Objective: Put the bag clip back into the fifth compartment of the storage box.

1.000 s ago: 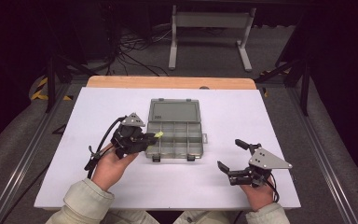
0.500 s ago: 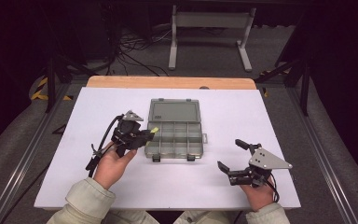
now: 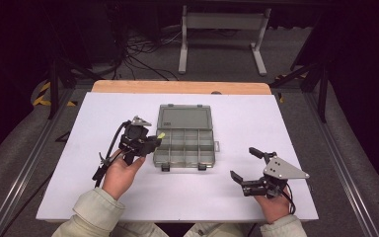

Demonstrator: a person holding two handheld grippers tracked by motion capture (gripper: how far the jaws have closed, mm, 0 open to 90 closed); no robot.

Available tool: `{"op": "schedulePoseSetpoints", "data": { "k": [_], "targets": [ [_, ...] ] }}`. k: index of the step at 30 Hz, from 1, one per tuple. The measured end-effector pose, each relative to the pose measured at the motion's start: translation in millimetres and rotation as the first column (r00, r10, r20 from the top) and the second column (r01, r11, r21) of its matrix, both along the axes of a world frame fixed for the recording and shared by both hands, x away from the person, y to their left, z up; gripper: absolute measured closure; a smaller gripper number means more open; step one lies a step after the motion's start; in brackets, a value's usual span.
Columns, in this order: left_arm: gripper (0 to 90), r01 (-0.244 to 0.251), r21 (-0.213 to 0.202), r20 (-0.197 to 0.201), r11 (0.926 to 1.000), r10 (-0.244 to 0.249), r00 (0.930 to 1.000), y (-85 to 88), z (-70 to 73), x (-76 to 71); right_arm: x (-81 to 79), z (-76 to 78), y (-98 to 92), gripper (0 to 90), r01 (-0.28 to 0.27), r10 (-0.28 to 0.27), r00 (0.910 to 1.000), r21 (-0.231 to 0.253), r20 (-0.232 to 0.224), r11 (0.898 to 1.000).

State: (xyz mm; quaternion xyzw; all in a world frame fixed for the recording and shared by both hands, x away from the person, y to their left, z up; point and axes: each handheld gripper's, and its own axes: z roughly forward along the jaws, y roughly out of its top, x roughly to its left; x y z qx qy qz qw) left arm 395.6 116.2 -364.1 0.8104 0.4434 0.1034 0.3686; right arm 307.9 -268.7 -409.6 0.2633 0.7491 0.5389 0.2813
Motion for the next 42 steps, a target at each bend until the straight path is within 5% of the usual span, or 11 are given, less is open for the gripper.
{"op": "schedulePoseSetpoints", "data": {
  "k": [42],
  "targets": [
    [77.6,0.031,0.008,-0.113,0.9995,-0.029,0.9931,-8.0,-40.1,17.5,-0.1,-0.1,-0.4,5.0,-0.002,0.002,1.0,0.001,-0.002,1.0]
  ]
}}
